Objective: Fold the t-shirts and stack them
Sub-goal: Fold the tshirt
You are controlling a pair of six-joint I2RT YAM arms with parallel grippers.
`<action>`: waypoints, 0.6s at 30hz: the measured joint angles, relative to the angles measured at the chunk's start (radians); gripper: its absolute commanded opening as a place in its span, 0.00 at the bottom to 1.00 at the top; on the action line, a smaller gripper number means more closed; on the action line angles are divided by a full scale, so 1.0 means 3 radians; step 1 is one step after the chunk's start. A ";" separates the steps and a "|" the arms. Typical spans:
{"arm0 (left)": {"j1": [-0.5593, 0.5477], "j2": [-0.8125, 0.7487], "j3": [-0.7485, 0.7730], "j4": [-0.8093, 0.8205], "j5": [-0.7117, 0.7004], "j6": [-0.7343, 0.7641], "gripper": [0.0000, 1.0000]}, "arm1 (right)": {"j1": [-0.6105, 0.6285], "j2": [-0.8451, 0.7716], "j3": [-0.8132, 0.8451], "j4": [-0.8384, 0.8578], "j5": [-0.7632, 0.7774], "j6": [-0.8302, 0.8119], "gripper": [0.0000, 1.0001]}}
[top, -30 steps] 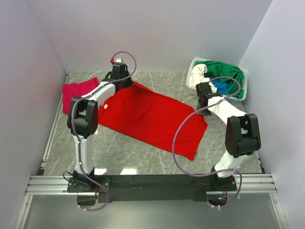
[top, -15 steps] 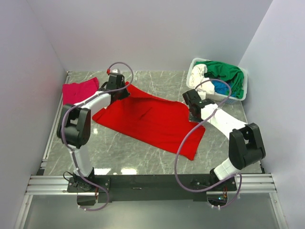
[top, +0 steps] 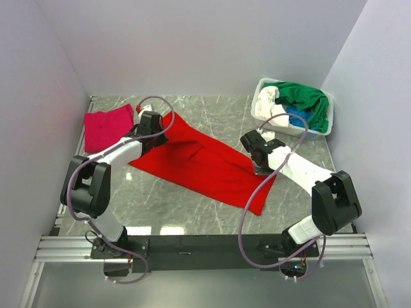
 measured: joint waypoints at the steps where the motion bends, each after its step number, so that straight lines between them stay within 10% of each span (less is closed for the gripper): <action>1: 0.0000 -0.0019 -0.0055 -0.0011 -0.0042 -0.0003 0.00 | 0.0006 -0.0009 -0.0011 -0.0024 0.0017 0.0008 0.00; 18: 0.0000 -0.0802 -0.0618 -0.0095 -0.0402 -0.0061 0.00 | 0.0229 -0.0160 -0.0167 -0.0230 0.0080 0.0186 0.00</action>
